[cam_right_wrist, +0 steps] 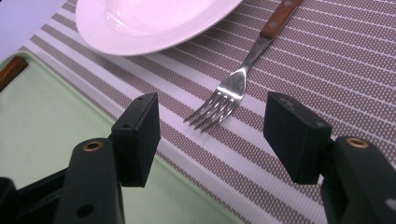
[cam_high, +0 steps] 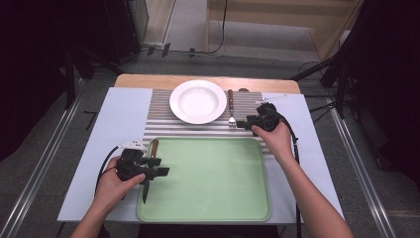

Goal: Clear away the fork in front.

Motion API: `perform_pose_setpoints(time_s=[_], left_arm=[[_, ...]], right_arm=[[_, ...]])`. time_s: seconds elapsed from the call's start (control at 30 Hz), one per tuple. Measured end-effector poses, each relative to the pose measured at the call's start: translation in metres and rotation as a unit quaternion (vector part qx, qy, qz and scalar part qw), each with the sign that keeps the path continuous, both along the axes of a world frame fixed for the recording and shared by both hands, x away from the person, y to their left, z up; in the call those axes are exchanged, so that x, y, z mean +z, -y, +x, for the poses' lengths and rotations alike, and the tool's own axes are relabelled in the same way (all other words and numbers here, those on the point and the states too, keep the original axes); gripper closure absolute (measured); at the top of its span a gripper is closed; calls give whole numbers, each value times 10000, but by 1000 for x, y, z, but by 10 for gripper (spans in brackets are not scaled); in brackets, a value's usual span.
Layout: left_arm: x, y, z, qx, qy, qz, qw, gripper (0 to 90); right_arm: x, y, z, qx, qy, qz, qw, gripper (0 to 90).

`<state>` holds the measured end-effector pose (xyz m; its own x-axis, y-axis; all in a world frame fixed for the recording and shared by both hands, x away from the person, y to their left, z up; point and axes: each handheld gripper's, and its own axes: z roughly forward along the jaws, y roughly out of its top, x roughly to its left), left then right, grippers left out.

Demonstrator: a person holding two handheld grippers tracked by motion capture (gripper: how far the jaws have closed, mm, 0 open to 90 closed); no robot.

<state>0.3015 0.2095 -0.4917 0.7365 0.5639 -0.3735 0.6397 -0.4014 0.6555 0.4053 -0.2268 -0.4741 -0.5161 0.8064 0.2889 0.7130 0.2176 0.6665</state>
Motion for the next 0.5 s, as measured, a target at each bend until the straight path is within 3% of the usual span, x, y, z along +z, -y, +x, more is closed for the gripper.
perform_pose_setpoints(time_s=[0.5], left_arm=[[-1,-1,1,2,-22,17,10000,370]], right_arm=[[1,-11,37,-217,56,-356,9991,357]])
